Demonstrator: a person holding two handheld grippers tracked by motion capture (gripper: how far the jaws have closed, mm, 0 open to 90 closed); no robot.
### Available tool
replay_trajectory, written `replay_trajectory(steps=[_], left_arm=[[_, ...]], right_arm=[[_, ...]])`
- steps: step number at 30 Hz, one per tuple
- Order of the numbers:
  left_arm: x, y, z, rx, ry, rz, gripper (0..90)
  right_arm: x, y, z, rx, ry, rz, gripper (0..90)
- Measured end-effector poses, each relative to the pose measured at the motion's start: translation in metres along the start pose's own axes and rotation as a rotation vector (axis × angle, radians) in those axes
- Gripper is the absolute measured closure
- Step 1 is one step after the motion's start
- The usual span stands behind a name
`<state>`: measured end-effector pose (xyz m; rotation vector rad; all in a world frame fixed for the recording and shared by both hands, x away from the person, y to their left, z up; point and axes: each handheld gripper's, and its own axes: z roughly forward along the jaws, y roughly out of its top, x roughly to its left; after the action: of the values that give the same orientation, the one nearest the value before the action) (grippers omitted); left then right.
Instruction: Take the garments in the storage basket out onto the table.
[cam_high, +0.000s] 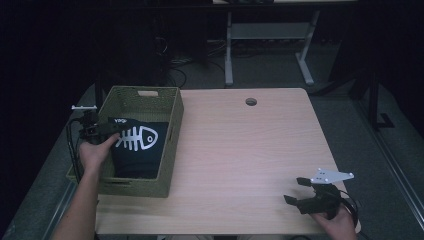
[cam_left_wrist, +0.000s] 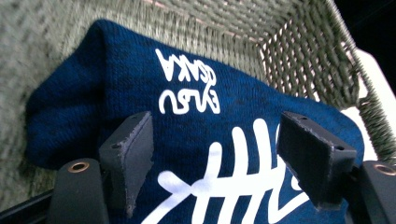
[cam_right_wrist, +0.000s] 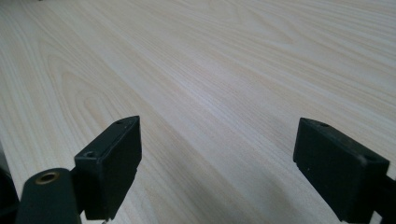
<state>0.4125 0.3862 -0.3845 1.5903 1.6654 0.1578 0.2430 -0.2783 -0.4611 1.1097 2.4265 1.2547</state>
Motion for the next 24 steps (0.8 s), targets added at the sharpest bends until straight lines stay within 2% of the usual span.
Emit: replay_trajectory(steps=[5,9,18,19,20,21,22,24], left_arm=[[-0.002,-0.001,0.009,0.052,0.028,0.003,34.9],[-0.004,-0.001,0.016,0.092,0.066,0.011,43.1],[-0.004,0.000,0.030,0.153,0.130,0.013,61.2],[-0.003,0.000,0.032,0.166,0.134,0.014,64.1],[-0.003,0.000,0.033,0.174,0.137,0.009,71.2],[-0.002,0.000,0.033,0.180,0.135,0.006,71.2],[-0.002,0.000,0.033,0.177,0.130,0.009,82.8],[-0.002,0.000,0.032,0.177,0.127,0.012,85.6]], right_arm=[[0.001,0.000,0.000,0.000,0.003,-0.001,15.0],[0.001,0.001,-0.001,-0.003,0.004,-0.005,15.1],[0.001,0.002,-0.001,-0.005,0.004,-0.009,15.1],[0.001,0.002,-0.001,-0.007,0.004,-0.009,15.0],[0.001,0.002,-0.002,-0.008,0.003,-0.008,15.0],[0.001,0.002,-0.002,-0.008,0.003,-0.008,15.0],[0.001,0.002,-0.002,-0.009,0.004,-0.007,15.1],[0.001,0.002,-0.002,-0.010,0.004,-0.006,15.1]])
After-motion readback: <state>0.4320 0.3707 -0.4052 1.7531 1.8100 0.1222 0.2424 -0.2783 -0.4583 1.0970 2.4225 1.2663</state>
